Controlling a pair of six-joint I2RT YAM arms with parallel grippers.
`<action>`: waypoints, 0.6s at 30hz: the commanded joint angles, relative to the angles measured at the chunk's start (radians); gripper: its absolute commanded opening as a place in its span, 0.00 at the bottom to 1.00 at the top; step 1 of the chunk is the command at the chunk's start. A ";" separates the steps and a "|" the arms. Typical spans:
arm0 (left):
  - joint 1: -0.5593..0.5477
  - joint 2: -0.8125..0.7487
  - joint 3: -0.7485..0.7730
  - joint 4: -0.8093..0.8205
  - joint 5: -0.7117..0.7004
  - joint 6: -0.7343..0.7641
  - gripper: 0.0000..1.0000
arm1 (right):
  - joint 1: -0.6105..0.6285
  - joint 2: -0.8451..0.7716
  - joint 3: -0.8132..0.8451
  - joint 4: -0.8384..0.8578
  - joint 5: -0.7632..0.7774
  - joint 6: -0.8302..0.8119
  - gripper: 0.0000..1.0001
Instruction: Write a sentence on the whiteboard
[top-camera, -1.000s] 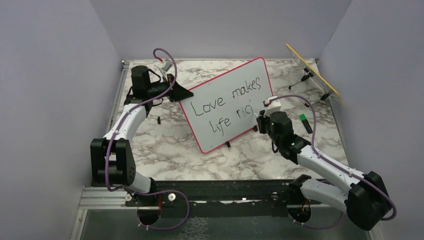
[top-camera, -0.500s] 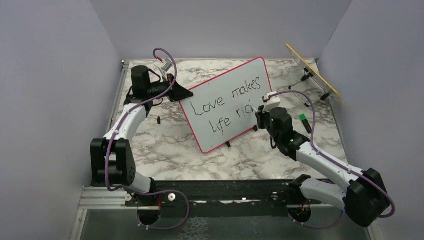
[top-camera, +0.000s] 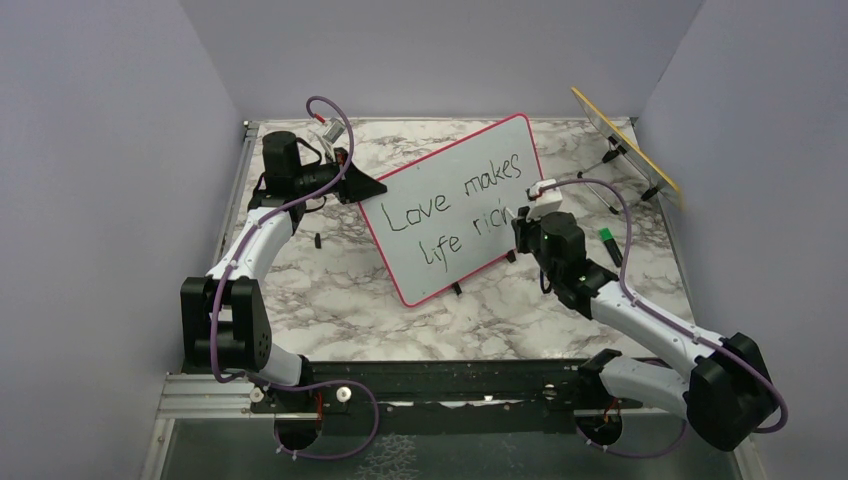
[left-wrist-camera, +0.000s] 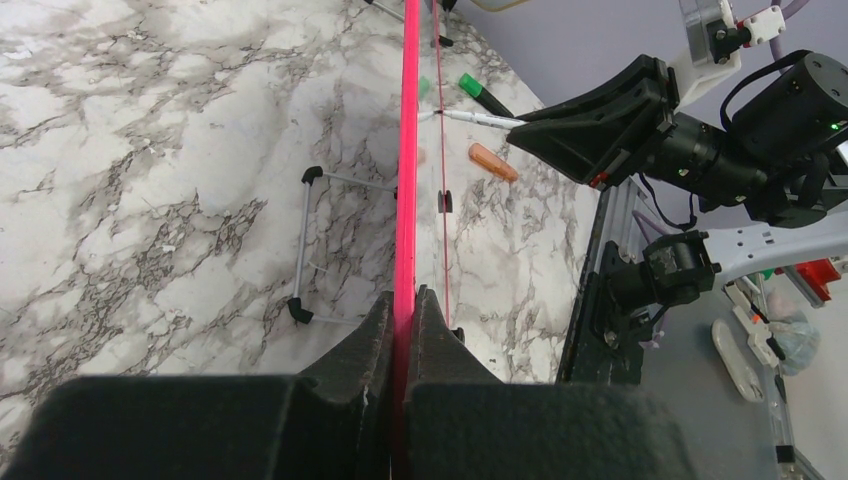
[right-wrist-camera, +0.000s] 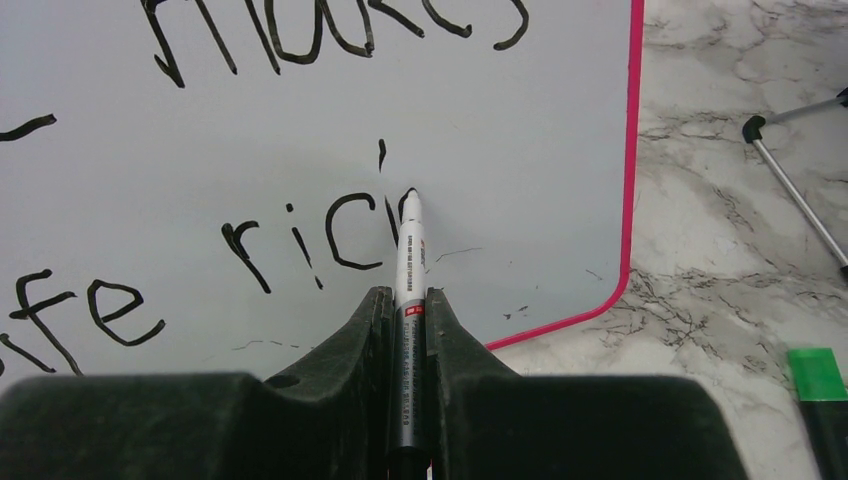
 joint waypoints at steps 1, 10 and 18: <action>-0.002 0.036 -0.023 -0.077 -0.066 0.079 0.00 | -0.016 0.022 0.029 0.020 0.023 0.002 0.01; -0.001 0.036 -0.023 -0.077 -0.069 0.079 0.00 | -0.019 -0.008 0.006 -0.071 0.017 0.042 0.01; -0.001 0.036 -0.023 -0.077 -0.071 0.079 0.00 | -0.019 -0.047 -0.038 -0.116 0.008 0.069 0.01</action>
